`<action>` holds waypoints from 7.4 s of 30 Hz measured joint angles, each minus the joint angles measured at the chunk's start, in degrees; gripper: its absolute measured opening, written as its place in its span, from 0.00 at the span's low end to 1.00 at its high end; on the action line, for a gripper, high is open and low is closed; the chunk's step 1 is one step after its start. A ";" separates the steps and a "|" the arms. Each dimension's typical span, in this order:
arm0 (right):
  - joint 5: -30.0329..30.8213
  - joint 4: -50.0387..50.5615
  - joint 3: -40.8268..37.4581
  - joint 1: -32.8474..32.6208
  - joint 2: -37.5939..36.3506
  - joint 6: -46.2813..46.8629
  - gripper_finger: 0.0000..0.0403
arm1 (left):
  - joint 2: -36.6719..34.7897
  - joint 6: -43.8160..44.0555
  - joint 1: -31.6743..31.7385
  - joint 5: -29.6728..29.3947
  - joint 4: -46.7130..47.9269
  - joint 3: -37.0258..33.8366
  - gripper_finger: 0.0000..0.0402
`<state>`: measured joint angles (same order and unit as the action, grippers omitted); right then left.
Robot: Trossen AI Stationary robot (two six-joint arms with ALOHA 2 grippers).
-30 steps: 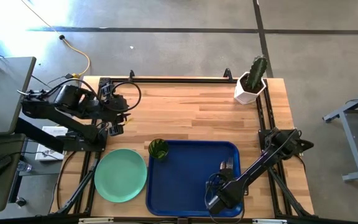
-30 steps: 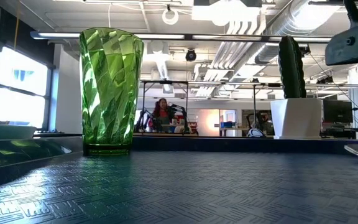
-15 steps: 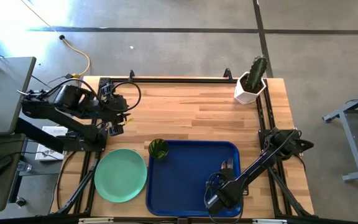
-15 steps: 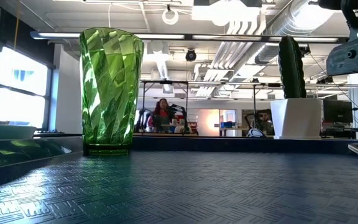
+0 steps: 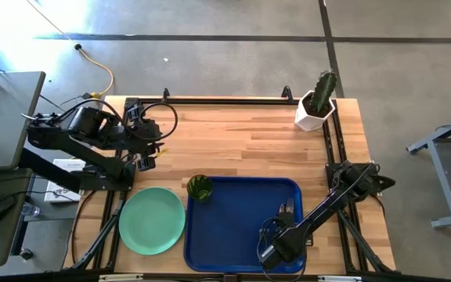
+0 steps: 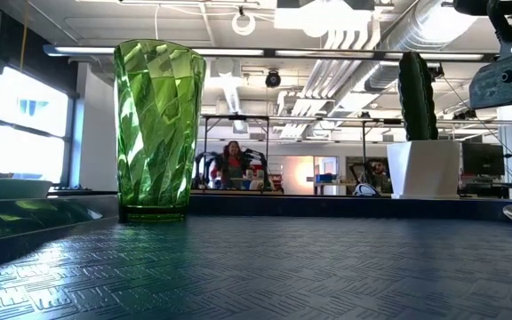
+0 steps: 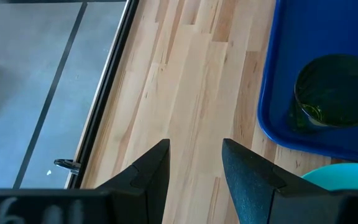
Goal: Pick and place plate/cup/fork/spoon on tray
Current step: Put the yellow spoon on the blue tray to the left of the orange fork, then put the green plate on the blue tray to the left of the yellow spoon
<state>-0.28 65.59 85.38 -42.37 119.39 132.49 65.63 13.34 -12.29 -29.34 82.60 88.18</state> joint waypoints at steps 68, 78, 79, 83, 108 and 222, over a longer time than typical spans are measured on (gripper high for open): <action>8.66 15.53 13.09 4.31 -0.01 -13.17 0.31 | 0.00 0.06 0.00 0.65 0.06 0.00 0.34; 19.69 24.25 21.85 6.66 -0.56 -17.34 0.31 | 0.02 2.60 0.00 5.33 1.00 0.00 0.35; 20.89 24.54 22.40 6.96 -0.69 -17.49 0.31 | 0.02 3.12 0.00 5.34 1.69 0.00 0.36; 25.63 24.47 23.37 8.15 -2.36 -18.30 0.31 | 0.02 6.56 0.00 5.01 5.53 0.00 0.41; 43.36 24.43 23.37 15.53 -19.97 -38.17 0.31 | -0.37 8.70 -3.63 23.16 0.58 -19.52 0.48; 42.08 24.42 23.32 23.65 -23.41 -55.40 0.31 | 11.63 3.13 3.76 28.36 -21.39 -46.33 0.03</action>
<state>41.80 90.01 108.71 -18.72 95.98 77.09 77.25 16.48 -8.53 -0.99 61.21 41.85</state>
